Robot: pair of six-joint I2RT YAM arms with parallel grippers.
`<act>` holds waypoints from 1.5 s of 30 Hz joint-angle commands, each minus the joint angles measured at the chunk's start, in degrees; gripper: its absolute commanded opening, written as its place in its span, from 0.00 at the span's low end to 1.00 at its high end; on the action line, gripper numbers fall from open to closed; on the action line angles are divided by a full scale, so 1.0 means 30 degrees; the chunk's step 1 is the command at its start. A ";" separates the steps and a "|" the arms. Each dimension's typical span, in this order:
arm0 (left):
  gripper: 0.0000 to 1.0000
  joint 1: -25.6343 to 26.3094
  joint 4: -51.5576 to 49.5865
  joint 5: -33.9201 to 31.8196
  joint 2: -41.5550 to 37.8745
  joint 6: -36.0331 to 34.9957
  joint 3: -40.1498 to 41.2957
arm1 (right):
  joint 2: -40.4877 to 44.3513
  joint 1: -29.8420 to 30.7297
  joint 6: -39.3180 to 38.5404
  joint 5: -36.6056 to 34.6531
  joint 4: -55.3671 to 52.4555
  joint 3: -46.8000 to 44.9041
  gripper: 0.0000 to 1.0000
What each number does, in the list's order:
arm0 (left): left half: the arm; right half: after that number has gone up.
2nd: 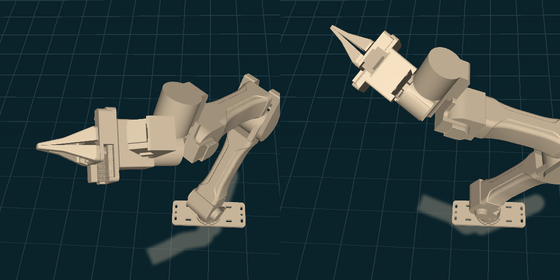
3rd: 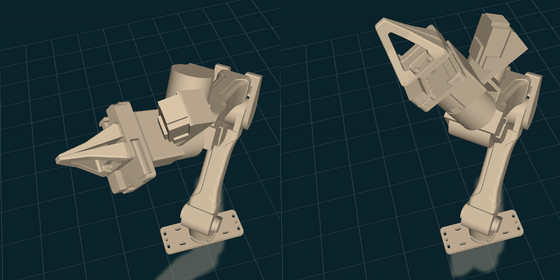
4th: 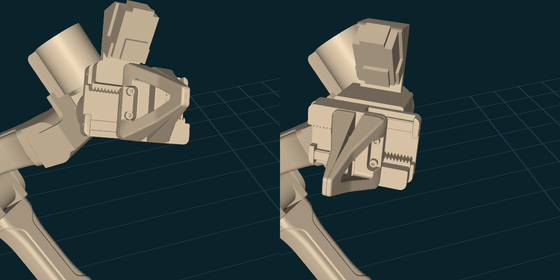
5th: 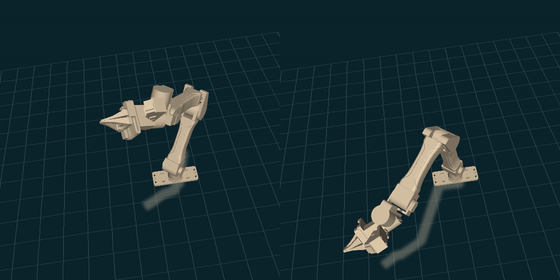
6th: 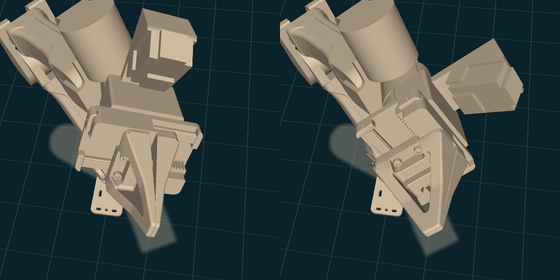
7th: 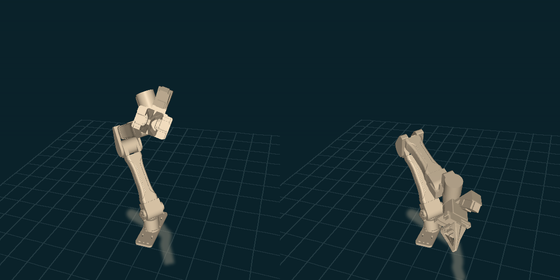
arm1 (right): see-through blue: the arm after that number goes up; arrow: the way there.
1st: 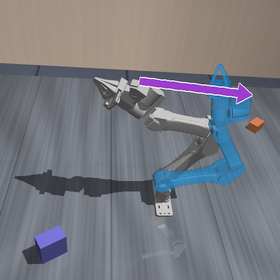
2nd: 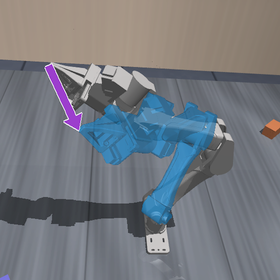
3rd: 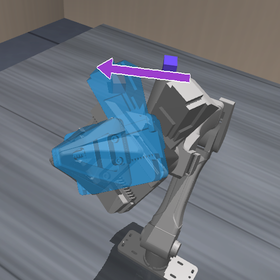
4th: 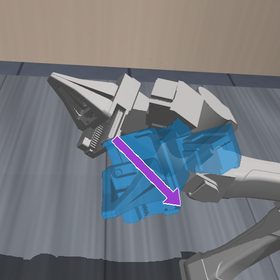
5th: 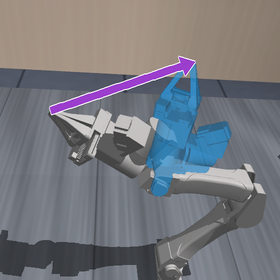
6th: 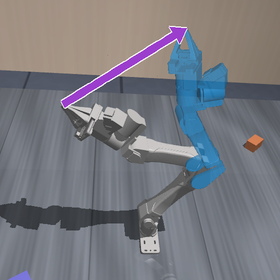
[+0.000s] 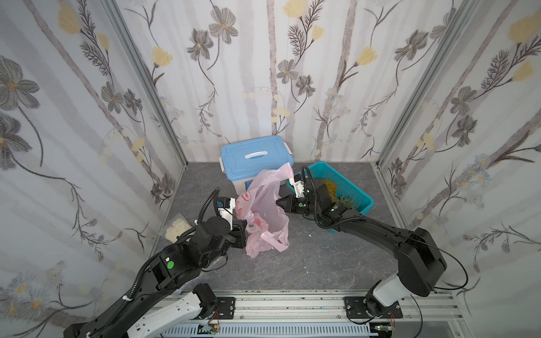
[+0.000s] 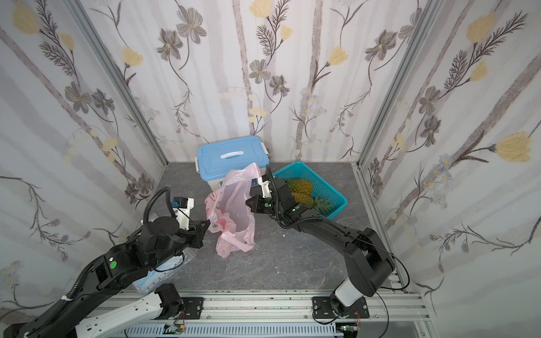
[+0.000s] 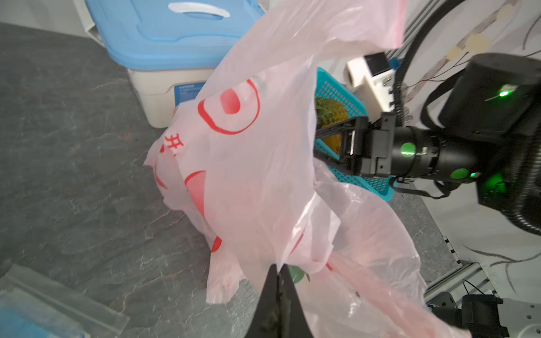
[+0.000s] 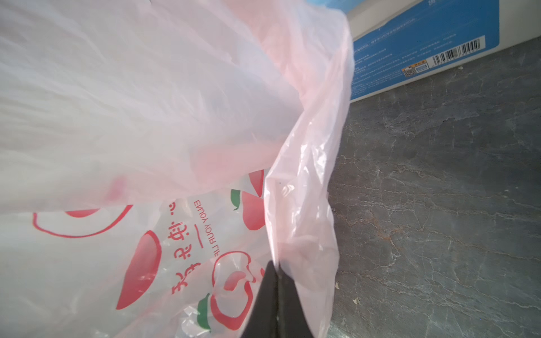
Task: Place the pineapple into a plastic bag & tie a knot
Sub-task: Open the plastic bag at the center of the board.
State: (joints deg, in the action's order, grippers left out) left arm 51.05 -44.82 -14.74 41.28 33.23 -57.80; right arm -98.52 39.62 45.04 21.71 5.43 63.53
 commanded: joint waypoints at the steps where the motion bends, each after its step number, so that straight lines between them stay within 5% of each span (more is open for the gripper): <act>1: 0.18 0.0006 -0.3568 -0.0912 0.0358 0.2835 -0.0413 | 0.0398 0.0255 -0.1182 -0.1349 -0.1515 0.0632 0.00; 3: 0.36 0.0006 -0.3840 -0.0944 0.0757 0.3575 -0.0714 | 0.0443 0.0486 -0.1531 -0.1609 -0.1997 0.0951 0.00; 5: 0.73 0.0010 -0.4022 -0.1242 0.1231 0.4412 -0.1191 | 0.0328 0.0664 -0.1758 -0.1661 -0.2469 0.1261 0.00; 7: 0.98 0.0006 -0.4537 -0.1555 0.1858 0.5018 -0.2051 | 0.0290 0.0867 -0.1994 -0.1801 -0.2971 0.1618 0.00; 12: 1.00 -0.0075 -0.7887 -0.2513 0.4207 0.6460 -0.4934 | 0.0262 0.1313 -0.2413 -0.2011 -0.4163 0.2673 0.00; 19: 1.00 -0.1526 -0.8202 -0.0150 0.7537 0.6165 -0.8282 | 0.0028 0.2119 -0.2928 -0.2353 -0.5047 0.3430 0.00; 25: 1.00 -0.3425 -0.9990 -0.0255 1.0067 0.7143 -0.9436 | 0.0027 0.2299 -0.3055 -0.2275 -0.5035 0.3502 0.00; 28: 0.61 -0.3949 -1.0371 -0.0946 1.0757 0.6482 -0.8943 | 0.0239 0.1927 -0.2528 -0.2116 -0.4568 0.2893 0.00; 30: 0.20 -0.4175 -1.0761 -0.1650 1.0643 0.5954 -0.8866 | 0.0397 0.1165 -0.2301 -0.2070 -0.4502 0.2452 0.00; 32: 0.02 -0.4430 -1.1365 -0.2206 1.0380 0.5598 -0.9339 | 0.0310 0.0471 -0.2555 -0.2410 -0.4939 0.2172 0.00; 43: 0.00 -0.4653 -1.4160 -0.3567 1.2575 0.3905 -1.2713 | -0.1514 0.0084 -0.4945 -0.0384 -0.6551 0.4881 0.01; 45: 0.00 -0.4652 -1.3093 -0.3157 1.3146 0.3312 -1.2677 | -0.1704 -0.0032 -0.5056 -0.0388 -0.7297 0.5379 0.27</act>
State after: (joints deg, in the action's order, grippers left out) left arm 37.19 -84.36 -22.74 79.26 45.98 -95.26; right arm -102.80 39.77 31.62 18.35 -14.35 78.04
